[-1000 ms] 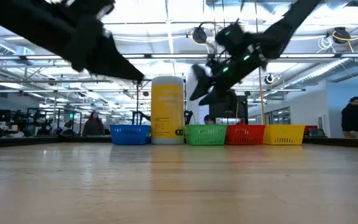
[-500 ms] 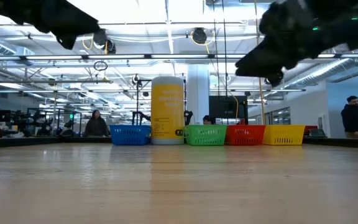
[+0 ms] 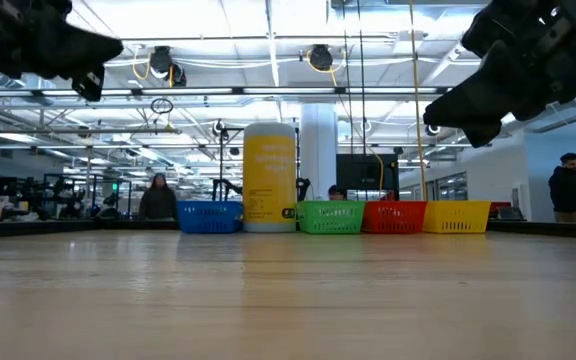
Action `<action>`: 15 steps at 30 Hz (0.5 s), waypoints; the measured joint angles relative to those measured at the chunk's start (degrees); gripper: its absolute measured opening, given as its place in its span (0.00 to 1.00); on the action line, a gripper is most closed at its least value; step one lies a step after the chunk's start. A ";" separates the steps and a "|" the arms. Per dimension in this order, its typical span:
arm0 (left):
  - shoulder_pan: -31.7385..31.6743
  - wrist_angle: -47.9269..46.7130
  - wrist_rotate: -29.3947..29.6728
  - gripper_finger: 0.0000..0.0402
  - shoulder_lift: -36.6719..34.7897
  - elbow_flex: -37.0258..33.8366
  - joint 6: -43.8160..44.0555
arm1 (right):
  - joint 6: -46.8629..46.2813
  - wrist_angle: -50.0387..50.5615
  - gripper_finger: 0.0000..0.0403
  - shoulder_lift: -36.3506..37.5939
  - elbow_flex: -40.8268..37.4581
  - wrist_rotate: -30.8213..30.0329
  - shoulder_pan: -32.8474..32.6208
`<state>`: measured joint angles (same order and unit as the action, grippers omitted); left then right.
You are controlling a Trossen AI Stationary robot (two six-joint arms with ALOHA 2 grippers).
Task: Pick & Place Travel size toiletries
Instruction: Return to Home Position
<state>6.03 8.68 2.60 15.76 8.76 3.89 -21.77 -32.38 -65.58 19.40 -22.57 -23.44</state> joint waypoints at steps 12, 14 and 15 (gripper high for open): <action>-7.47 -2.40 -9.08 0.01 -11.77 -8.02 -2.82 | 0.58 -0.51 0.11 0.84 -0.65 0.85 -0.50; -7.57 -2.48 -9.21 0.00 -12.96 -8.02 -3.44 | 1.29 -2.77 0.10 2.85 -2.46 2.60 -0.85; -7.57 -2.46 -9.23 0.01 -13.39 -8.02 -3.67 | 1.62 -4.65 0.09 4.35 -3.82 3.40 -1.17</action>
<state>-1.54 6.22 -6.63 2.37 0.73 0.22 -20.15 -37.03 -61.23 15.58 -19.17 -24.60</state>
